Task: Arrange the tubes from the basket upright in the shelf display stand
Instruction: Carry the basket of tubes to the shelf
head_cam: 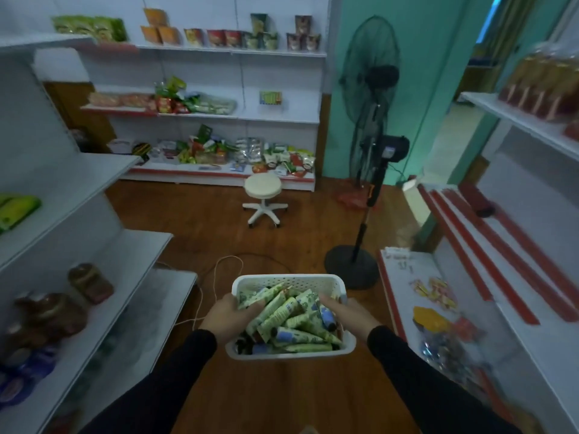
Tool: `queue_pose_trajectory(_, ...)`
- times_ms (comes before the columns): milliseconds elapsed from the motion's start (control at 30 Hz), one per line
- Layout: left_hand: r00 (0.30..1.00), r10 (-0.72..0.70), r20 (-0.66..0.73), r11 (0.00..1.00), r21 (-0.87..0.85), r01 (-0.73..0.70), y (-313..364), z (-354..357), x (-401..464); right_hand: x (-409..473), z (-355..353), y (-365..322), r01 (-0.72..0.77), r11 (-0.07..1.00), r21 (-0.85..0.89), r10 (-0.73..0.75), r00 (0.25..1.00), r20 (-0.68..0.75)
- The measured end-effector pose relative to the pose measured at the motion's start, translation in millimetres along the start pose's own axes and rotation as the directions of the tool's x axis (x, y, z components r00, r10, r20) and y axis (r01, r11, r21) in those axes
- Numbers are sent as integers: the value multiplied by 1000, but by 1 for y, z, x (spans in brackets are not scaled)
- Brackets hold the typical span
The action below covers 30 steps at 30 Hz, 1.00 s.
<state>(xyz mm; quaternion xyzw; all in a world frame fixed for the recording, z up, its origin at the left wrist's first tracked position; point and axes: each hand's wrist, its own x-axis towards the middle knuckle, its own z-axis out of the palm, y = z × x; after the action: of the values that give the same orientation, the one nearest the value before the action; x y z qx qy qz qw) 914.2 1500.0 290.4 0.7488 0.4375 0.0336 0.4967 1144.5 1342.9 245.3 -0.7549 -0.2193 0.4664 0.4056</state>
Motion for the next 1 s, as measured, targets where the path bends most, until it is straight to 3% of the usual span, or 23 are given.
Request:
queue_pose_trajectory(233, 985, -93, -148, 995, -55, 86, 53, -69, 157, 179, -30, -124, -14, 995, -102, 21, 998, 65)
queue_pose_trajectory(567, 991, -70, -112, 996, -59, 64, 77, -191, 428, 461, -31, -236, -38, 996, -85, 45, 995, 91)
queue_pose_trajectory(800, 996, -25, -89, 999, 30, 27, 129, -287, 583, 579, -27, -364, 9, 998, -56, -5, 997, 78)
queue_pose_trajectory(1000, 992, -45, -117, 994, 89, 56, 149, -338, 731, 730, -39, -428, 30, 996, -87, -20, 993, 118)
